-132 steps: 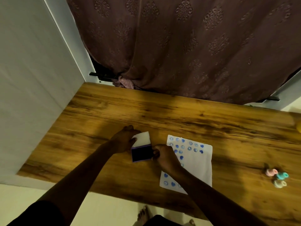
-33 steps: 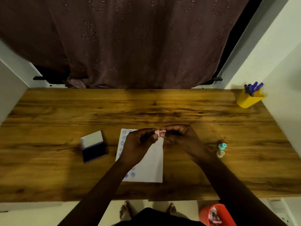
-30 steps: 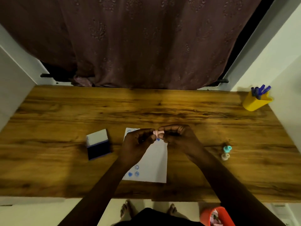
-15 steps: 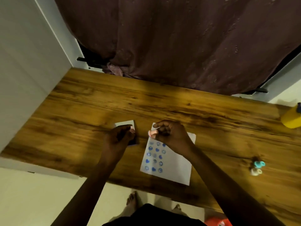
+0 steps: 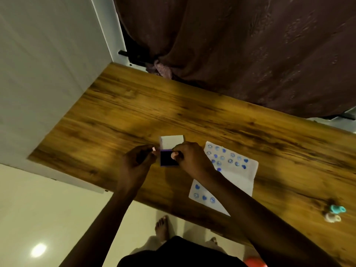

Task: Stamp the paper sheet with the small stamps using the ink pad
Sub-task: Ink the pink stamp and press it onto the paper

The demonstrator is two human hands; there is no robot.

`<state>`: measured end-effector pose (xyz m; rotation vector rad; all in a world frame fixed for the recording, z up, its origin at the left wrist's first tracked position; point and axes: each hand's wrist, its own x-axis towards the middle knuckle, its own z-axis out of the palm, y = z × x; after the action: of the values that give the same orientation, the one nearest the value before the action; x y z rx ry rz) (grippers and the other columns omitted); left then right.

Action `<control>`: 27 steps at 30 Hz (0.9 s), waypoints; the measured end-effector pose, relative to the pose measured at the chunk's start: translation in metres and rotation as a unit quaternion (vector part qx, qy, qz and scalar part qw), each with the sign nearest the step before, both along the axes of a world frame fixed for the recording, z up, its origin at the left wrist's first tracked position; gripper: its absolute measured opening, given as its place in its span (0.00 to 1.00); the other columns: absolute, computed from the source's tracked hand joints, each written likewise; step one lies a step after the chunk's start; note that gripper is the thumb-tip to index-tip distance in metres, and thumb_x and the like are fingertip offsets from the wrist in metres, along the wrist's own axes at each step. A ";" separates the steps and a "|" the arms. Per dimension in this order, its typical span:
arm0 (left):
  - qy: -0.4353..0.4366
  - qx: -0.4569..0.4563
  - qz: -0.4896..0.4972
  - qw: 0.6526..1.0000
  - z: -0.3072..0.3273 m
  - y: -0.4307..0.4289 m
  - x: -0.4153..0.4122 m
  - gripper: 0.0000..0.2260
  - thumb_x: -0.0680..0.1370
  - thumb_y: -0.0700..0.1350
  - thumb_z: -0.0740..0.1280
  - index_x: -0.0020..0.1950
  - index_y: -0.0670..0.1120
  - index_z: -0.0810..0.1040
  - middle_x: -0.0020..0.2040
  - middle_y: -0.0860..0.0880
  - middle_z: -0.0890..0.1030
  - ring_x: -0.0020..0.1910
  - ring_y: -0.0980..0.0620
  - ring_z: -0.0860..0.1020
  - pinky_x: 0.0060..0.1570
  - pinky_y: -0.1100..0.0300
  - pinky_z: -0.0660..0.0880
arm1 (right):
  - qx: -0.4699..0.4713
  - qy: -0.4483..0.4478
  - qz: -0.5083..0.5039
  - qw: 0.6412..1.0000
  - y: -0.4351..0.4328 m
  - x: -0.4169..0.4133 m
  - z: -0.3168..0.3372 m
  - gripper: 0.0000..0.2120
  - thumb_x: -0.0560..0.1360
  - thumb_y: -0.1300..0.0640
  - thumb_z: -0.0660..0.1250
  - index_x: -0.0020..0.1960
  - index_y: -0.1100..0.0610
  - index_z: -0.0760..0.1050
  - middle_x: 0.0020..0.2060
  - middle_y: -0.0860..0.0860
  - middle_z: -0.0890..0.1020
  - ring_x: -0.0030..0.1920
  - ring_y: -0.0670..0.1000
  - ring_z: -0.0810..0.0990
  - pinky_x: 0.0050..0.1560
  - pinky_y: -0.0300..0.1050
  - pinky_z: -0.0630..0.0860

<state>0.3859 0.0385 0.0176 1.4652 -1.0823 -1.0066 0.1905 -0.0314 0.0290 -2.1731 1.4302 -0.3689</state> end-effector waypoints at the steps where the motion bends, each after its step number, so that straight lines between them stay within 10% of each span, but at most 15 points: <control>1: -0.001 0.000 -0.002 1.000 0.000 0.000 0.002 0.08 0.79 0.45 0.74 0.53 0.60 0.86 0.50 0.59 0.89 0.49 0.57 0.88 0.44 0.67 0.82 | 0.000 0.009 0.002 1.000 -0.001 0.003 -0.002 0.10 0.80 0.57 0.67 0.57 0.56 0.85 0.53 0.56 0.86 0.53 0.55 0.84 0.53 0.47 0.80; 15: 0.001 0.033 -0.022 0.999 -0.017 -0.009 0.000 0.10 0.78 0.49 0.74 0.58 0.51 0.86 0.52 0.53 0.89 0.52 0.52 0.88 0.52 0.48 0.84 | 0.004 0.063 0.005 0.998 0.005 0.017 -0.013 0.10 0.80 0.58 0.70 0.60 0.57 0.84 0.58 0.57 0.85 0.61 0.59 0.83 0.61 0.52 0.80; 27: -0.021 0.022 -0.057 0.998 0.000 -0.016 -0.024 0.10 0.80 0.43 0.74 0.60 0.45 0.85 0.50 0.52 0.89 0.49 0.54 0.88 0.46 0.63 0.83 | 0.046 -0.079 -0.040 0.995 -0.003 -0.003 0.000 0.08 0.78 0.56 0.72 0.55 0.57 0.85 0.50 0.54 0.88 0.51 0.52 0.85 0.45 0.42 0.76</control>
<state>0.3615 0.0229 0.0179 1.4797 -1.1910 -1.0902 0.1875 -0.0347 0.0289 -1.9722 1.4190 -0.4830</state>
